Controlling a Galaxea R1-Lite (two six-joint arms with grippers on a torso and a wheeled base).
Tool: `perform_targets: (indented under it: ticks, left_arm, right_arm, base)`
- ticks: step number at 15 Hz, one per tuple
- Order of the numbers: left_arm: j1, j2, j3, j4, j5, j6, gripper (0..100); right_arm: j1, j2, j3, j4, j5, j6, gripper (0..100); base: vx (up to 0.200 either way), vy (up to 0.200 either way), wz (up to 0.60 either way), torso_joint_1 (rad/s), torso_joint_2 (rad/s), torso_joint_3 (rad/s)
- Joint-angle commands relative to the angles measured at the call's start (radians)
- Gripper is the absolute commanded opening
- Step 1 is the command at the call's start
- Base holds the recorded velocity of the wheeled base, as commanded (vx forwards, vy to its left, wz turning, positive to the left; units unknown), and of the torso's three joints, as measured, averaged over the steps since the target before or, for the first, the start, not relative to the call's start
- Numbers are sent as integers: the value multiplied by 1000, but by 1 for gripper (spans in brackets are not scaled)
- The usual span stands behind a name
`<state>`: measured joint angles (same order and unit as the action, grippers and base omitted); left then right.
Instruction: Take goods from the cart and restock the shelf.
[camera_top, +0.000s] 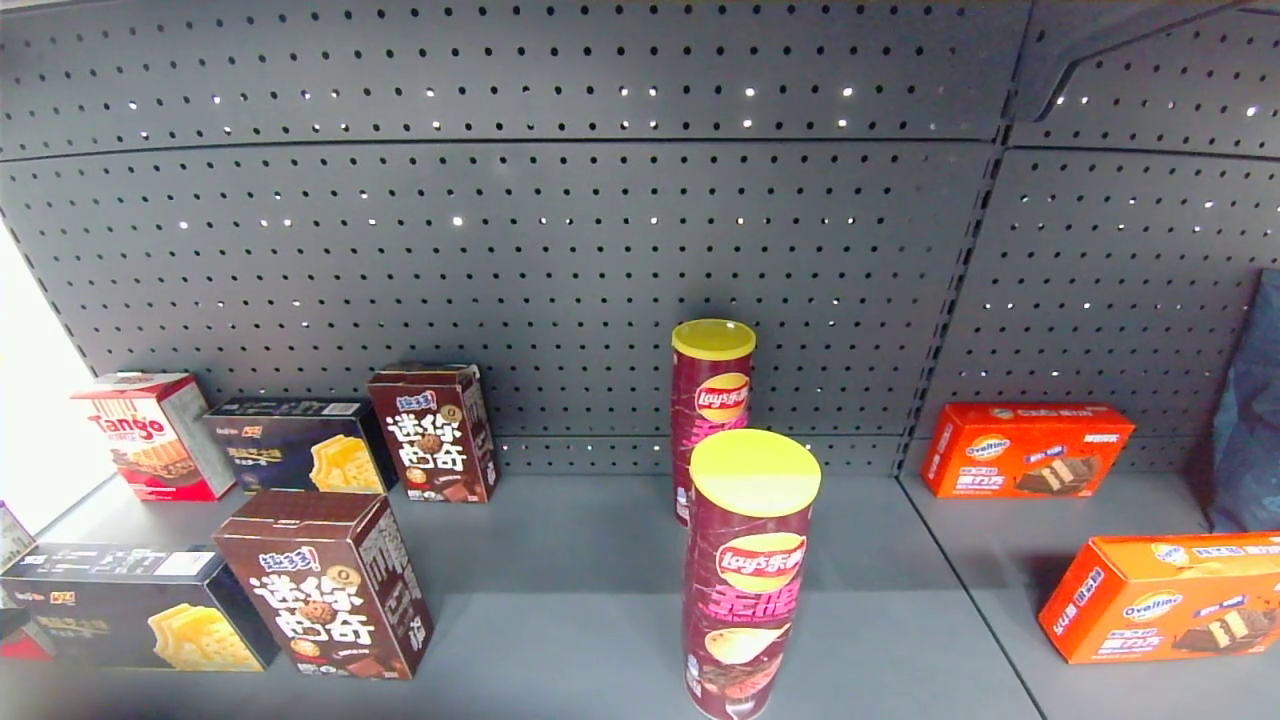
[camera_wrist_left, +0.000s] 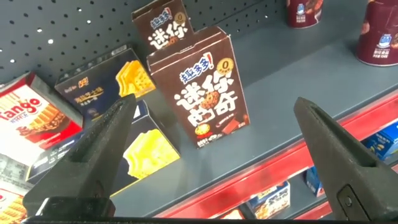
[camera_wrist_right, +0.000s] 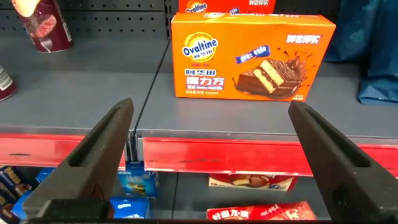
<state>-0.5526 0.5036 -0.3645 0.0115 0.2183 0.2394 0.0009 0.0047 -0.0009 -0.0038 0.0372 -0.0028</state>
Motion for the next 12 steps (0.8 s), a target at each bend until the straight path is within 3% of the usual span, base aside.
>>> perform_targets:
  ticks: [1,3,5,6,7,8,10,11,12]
  left_arm:
    - [2,-13,12,1,1,0,100]
    - [0,-37,24,2,-4,-3,100]
    - [-17,-111,133,1,-7,-5,100]
    - [-17,-111,133,1,-7,-5,100]
    - [-38,-192,256,-8,-5,-25,100]
    - [-40,-255,312,-8,-5,-61,100]
    - [-86,-355,334,1,-5,-130,100]
    - [-72,-353,332,4,-14,-166,100]
    - [-33,-338,332,4,-46,-175,100]
  right_arm:
    - [1,-5,1,-1,1,0,100]
    - [1,-5,1,-1,1,0,100]
    - [1,-5,1,-1,1,0,100]
    - [1,-5,1,-1,1,0,100]
    - [1,-5,1,-1,1,0,100]
    - [1,-5,1,-1,1,0,100]
    - [1,-5,1,-1,0,0,100]
    - [1,-5,1,-1,1,0,100]
    - [1,-5,1,-1,1,0,100]
  base:
    - [0,0,0,0,0,0]
    - [0,0,0,0,0,0]
    - [0,0,0,0,0,0]
    - [0,0,0,0,0,0]
    - [0,0,0,0,0,0]
    - [0,0,0,0,0,0]
    - [0,0,0,0,0,0]
    - [0,0,0,0,0,0]
    - [0,0,0,0,0,0]
